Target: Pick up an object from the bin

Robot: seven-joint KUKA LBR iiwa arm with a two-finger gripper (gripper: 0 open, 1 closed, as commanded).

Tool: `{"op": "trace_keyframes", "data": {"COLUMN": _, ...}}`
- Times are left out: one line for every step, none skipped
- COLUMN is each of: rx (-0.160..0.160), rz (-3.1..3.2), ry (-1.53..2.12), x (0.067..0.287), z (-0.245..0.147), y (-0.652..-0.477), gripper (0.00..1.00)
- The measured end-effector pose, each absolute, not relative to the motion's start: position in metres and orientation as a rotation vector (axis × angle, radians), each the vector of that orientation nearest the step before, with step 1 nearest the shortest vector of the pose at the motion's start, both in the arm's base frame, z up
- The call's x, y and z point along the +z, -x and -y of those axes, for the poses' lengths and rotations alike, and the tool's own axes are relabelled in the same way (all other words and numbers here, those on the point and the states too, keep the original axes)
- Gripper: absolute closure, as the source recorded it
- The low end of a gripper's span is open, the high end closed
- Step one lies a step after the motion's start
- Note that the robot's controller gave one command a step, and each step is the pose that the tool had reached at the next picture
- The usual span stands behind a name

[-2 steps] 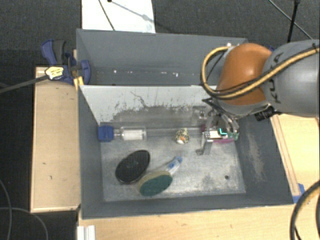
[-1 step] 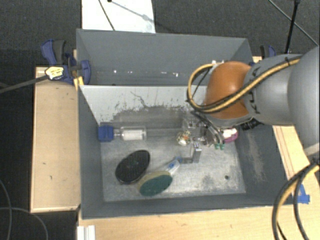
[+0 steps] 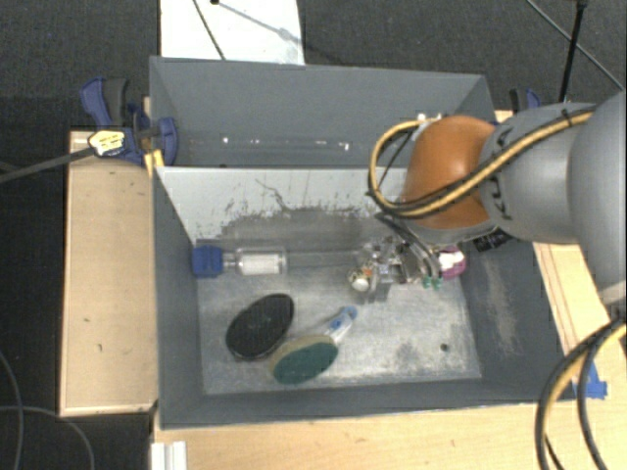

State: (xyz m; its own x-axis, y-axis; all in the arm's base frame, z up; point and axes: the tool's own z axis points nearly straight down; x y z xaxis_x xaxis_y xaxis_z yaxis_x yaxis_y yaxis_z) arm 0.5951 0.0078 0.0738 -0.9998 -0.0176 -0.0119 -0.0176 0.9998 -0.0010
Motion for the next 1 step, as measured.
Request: {"op": "trace_keyframes", "data": {"rx": 0.001, "rz": -3.130, "ry": 0.079, "x": 0.2034, "z": -0.0249, "y": -0.5652, "gripper": 1.00}}
